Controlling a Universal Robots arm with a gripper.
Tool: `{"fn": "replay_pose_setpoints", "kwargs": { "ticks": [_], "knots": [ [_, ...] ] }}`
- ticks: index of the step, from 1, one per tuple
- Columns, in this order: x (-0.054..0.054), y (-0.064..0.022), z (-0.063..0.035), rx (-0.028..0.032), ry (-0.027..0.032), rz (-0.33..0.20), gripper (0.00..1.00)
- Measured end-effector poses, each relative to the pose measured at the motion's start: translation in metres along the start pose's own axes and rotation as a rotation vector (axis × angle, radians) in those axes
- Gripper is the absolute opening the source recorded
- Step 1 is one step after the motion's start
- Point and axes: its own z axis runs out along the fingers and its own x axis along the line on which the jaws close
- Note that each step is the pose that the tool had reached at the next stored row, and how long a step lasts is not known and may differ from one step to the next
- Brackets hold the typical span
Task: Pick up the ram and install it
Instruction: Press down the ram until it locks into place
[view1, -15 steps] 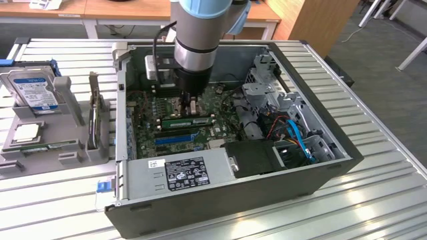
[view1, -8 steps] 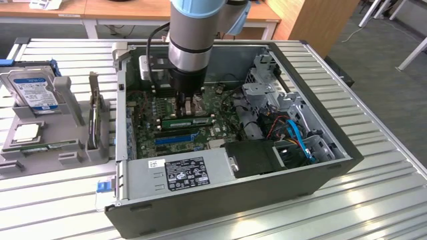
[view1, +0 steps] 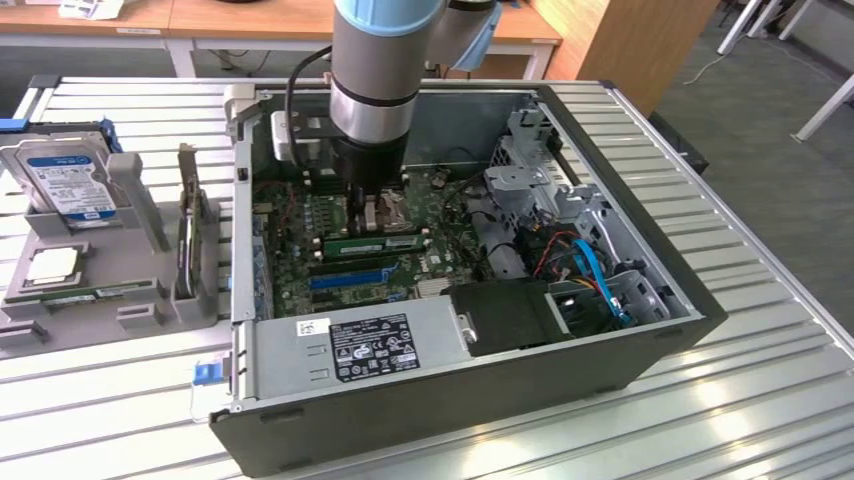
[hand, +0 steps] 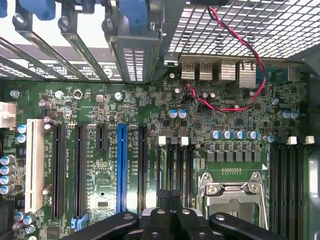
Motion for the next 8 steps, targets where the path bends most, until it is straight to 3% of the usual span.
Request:
{"fn": "replay_pose_setpoints", "kwargs": {
  "ticks": [8],
  "knots": [
    [0.0004,-0.0001,0.0038,0.0000,0.0001,0.000,0.10]
  ]
}}
